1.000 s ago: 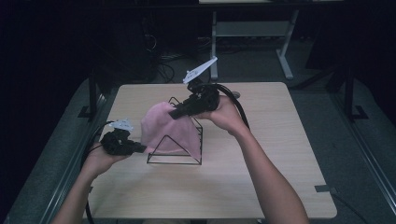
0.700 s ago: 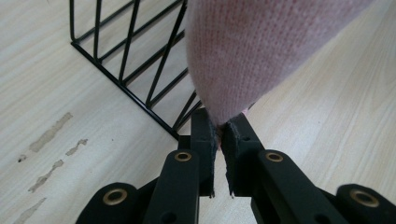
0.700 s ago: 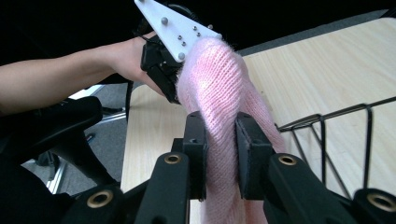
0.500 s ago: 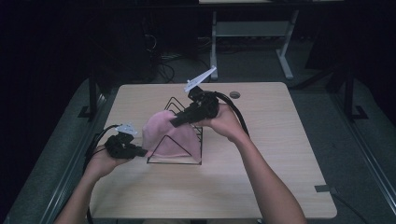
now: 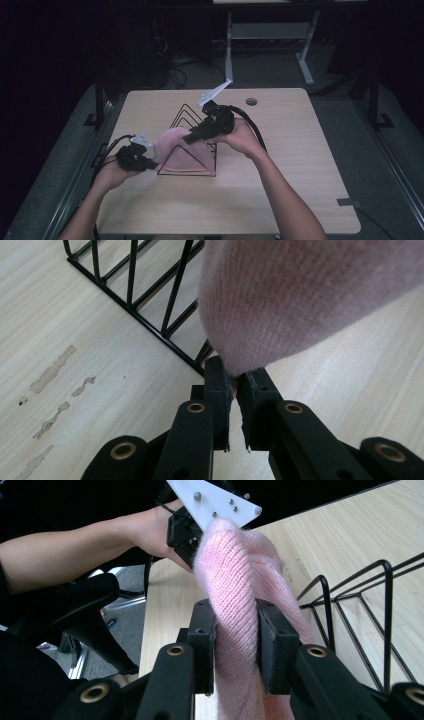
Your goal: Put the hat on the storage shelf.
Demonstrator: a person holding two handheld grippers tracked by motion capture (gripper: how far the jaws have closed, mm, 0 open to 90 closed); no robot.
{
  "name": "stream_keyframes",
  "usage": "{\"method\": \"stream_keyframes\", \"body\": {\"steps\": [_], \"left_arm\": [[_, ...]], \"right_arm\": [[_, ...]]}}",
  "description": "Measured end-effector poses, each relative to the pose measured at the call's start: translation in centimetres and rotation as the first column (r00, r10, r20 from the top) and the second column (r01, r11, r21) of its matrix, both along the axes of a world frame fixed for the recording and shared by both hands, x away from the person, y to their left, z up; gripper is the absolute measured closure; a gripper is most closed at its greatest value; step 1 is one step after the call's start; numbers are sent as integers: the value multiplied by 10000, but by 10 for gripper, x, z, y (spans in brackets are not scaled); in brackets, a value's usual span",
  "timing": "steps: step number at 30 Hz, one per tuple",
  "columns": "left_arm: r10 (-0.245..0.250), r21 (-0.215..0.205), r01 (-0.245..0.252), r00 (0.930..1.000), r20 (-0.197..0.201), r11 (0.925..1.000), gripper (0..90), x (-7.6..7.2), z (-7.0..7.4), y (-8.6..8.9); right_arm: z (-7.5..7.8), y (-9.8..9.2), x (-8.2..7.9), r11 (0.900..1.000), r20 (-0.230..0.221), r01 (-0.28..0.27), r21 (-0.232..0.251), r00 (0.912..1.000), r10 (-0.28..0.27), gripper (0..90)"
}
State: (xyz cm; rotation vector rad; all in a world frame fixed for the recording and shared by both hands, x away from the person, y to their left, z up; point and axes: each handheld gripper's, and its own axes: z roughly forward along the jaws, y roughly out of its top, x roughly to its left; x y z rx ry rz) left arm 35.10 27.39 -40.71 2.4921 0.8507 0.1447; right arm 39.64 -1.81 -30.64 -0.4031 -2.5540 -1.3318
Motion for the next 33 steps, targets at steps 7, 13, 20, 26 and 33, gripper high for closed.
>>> {"method": "stream_keyframes", "body": {"steps": [7, 13, 20, 26, 33], "left_arm": [[-65, 256, 68, 9999, -114, 9996, 833, 3, -4, -2], [-71, 531, 91, 9993, -373, 9985, 833, 5, -10, -3], [-12, 682, 46, 9987, -502, 9977, 837, 7, -15, -4], [3, 783, 36, 9988, -496, 9969, 837, 8, -15, -3], [160, 450, -143, 9992, -374, 9989, 745, 5, -11, -1]], "right_arm": [[-6, 0, -1, 10000, 18, 20, -97, 10000, -20, 701], [-10, 1, -1, 9999, -94, -6, -108, 10000, 5, 690], [-14, 1, -2, 9998, -119, -66, -160, 9999, 64, 677], [-16, 0, -4, 9997, -118, -39, -237, 9999, 36, 675], [-16, -2, -6, 9998, -153, -37, -182, 9999, 34, 631]]}}
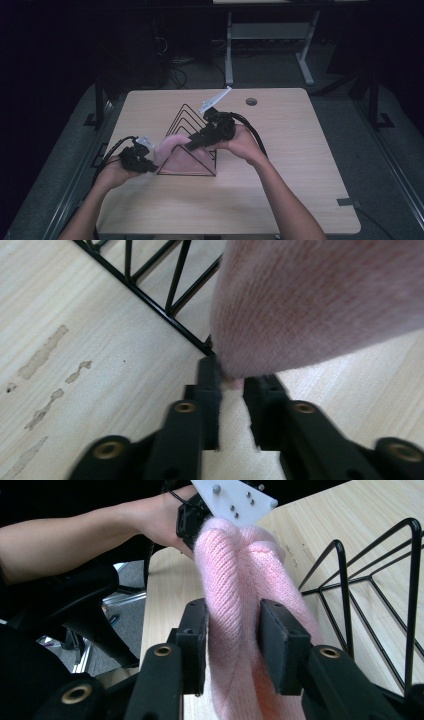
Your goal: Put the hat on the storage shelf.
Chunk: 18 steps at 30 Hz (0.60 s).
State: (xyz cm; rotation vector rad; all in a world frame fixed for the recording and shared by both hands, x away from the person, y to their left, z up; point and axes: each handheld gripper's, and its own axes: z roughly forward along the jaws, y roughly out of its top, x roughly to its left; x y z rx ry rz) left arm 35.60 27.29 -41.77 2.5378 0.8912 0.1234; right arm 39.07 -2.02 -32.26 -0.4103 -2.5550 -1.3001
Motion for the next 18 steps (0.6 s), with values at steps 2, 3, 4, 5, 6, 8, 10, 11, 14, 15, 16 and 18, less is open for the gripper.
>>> {"method": "stream_keyframes", "body": {"steps": [2, 3, 4, 5, 6, 8, 10, 11, 14, 15, 16, 18], "left_arm": [[77, -186, -75, 9999, 110, 9998, 716, -3, 6, 4], [51, -214, -47, 9998, 169, 9998, 712, -3, 8, 6], [51, -214, -47, 9998, 169, 9998, 710, -3, 8, 6], [8, -241, -3, 9998, 220, 9997, 710, -4, 9, 7], [40, -299, -32, 9997, 259, 9995, 704, -5, 10, 8], [42, -277, -36, 9998, 216, 9996, 667, -6, 11, 9], [44, -274, -38, 9998, 209, 9996, 646, -7, 11, 9], [104, -327, -95, 9996, 272, 9994, 638, -7, 12, 9], [106, -417, -94, 9996, 277, 9991, 623, -8, 13, 9], [197, -509, -182, 9994, 298, 9985, 610, -8, 14, 10], [223, -574, -208, 9994, 256, 9981, 587, -8, 14, 11], [309, -684, -291, 9992, 253, 9972, 568, -10, 16, 11]], "right_arm": [[2, -4, -3, 9999, 100, -47, 112, 9999, 46, 590], [3, -5, -3, 9999, 116, -11, 101, 9999, 9, 576], [5, -7, -4, 9999, 74, 17, 145, 10000, -18, 566], [5, -7, -4, 9999, 74, 17, 145, 10000, -18, 566], [6, -9, -5, 9998, 131, 75, 180, 9999, -77, 549], [8, -16, -6, 9992, 313, 359, 202, 9988, -365, 499], [8, -23, -7, 9981, 281, 538, 316, 9981, -547, 491], [7, -26, -7, 9978, 335, 567, 355, 9978, -579, 488], [6, -31, -8, 9974, 218, 643, 316, 9976, -650, 479], [6, -35, -7, 9972, 231, 697, 283, 9973, -704, 471], [5, -40, -8, 9962, 203, 855, 195, 9961, -859, 446], [3, -47, -9, 9946, 248, 1024, 169, 9944, -1028, 431]]}}
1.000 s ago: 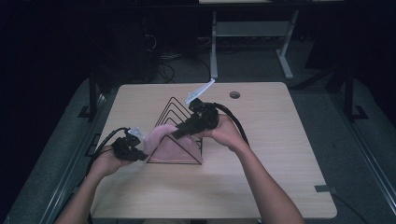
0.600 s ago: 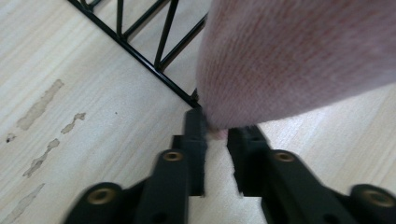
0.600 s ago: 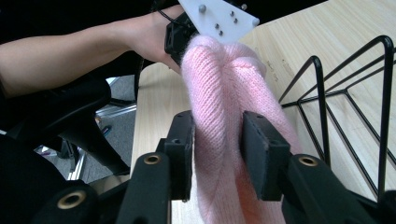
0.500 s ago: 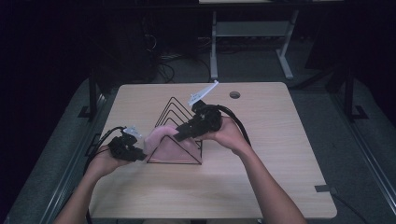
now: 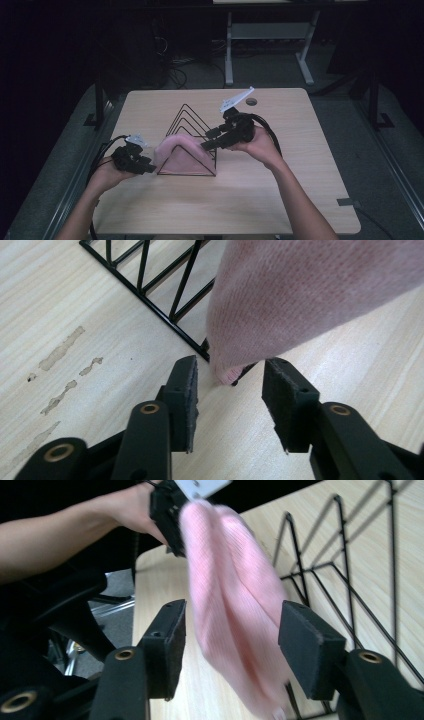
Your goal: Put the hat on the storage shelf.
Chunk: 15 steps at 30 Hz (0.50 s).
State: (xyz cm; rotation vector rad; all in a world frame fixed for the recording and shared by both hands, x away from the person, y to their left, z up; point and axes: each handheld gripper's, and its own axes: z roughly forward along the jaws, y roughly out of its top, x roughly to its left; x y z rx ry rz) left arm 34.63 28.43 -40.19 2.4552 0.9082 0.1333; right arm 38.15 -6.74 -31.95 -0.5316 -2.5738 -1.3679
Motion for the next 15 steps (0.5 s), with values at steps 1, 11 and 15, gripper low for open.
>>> {"method": "stream_keyframes", "body": {"steps": [1, 11, 15], "left_arm": [[54, -106, -53, 10000, 49, 9999, 562, 0, 0, 0], [70, -209, -66, 9998, 203, 9998, 511, -4, 4, 2], [120, -252, -115, 9997, 225, 9996, 489, -6, 5, 3]], "right_arm": [[-1, -4, -1, 9999, -36, 87, -51, 10000, -88, 424], [-10, -50, -7, 9922, 83, 1223, -257, 9925, -1222, 356], [-14, -65, -11, 9877, 77, 1530, -333, 9882, -1528, 349]]}}
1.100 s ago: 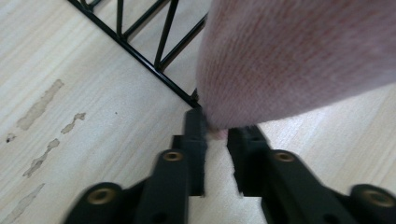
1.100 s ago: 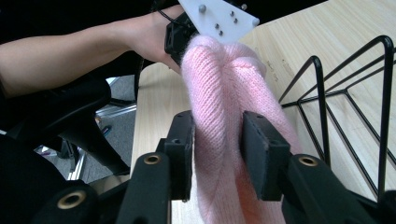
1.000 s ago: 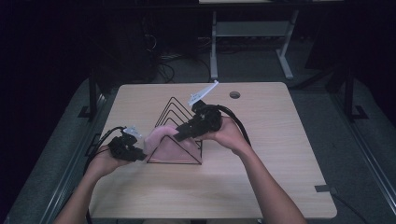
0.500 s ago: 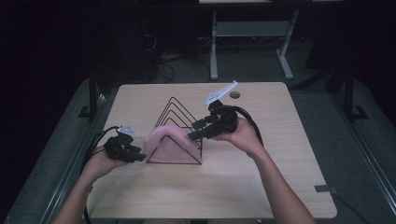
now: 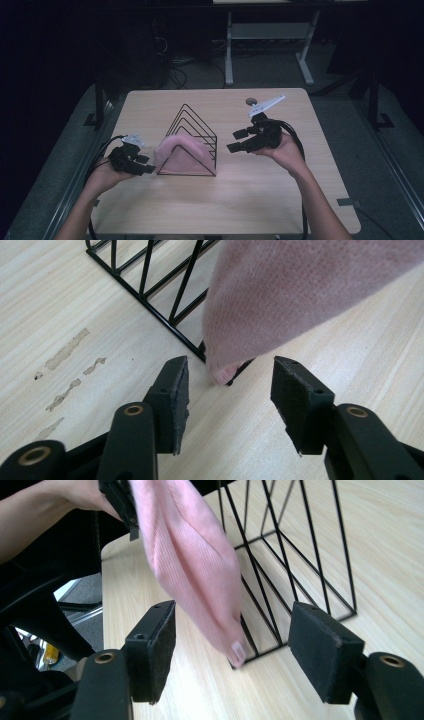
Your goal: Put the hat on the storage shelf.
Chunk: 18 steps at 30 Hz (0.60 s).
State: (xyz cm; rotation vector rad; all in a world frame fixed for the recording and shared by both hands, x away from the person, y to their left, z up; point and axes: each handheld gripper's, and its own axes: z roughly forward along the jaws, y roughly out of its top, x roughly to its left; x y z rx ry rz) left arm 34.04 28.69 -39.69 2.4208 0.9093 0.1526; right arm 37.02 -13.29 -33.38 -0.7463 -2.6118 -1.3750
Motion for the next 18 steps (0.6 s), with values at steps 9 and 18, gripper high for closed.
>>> {"method": "stream_keyframes", "body": {"steps": [9, 18], "left_arm": [[58, -124, -57, 10000, 64, 9999, 457, -9, 2, 6], [127, -279, -127, 9999, 2, 9995, 444, -17, -3, 11]], "right_arm": [[-15, -31, -12, 9979, 30, 551, -342, 9985, -551, 328], [-42, -70, -33, 9890, 5, 1382, -523, 9904, -1383, 294]]}}
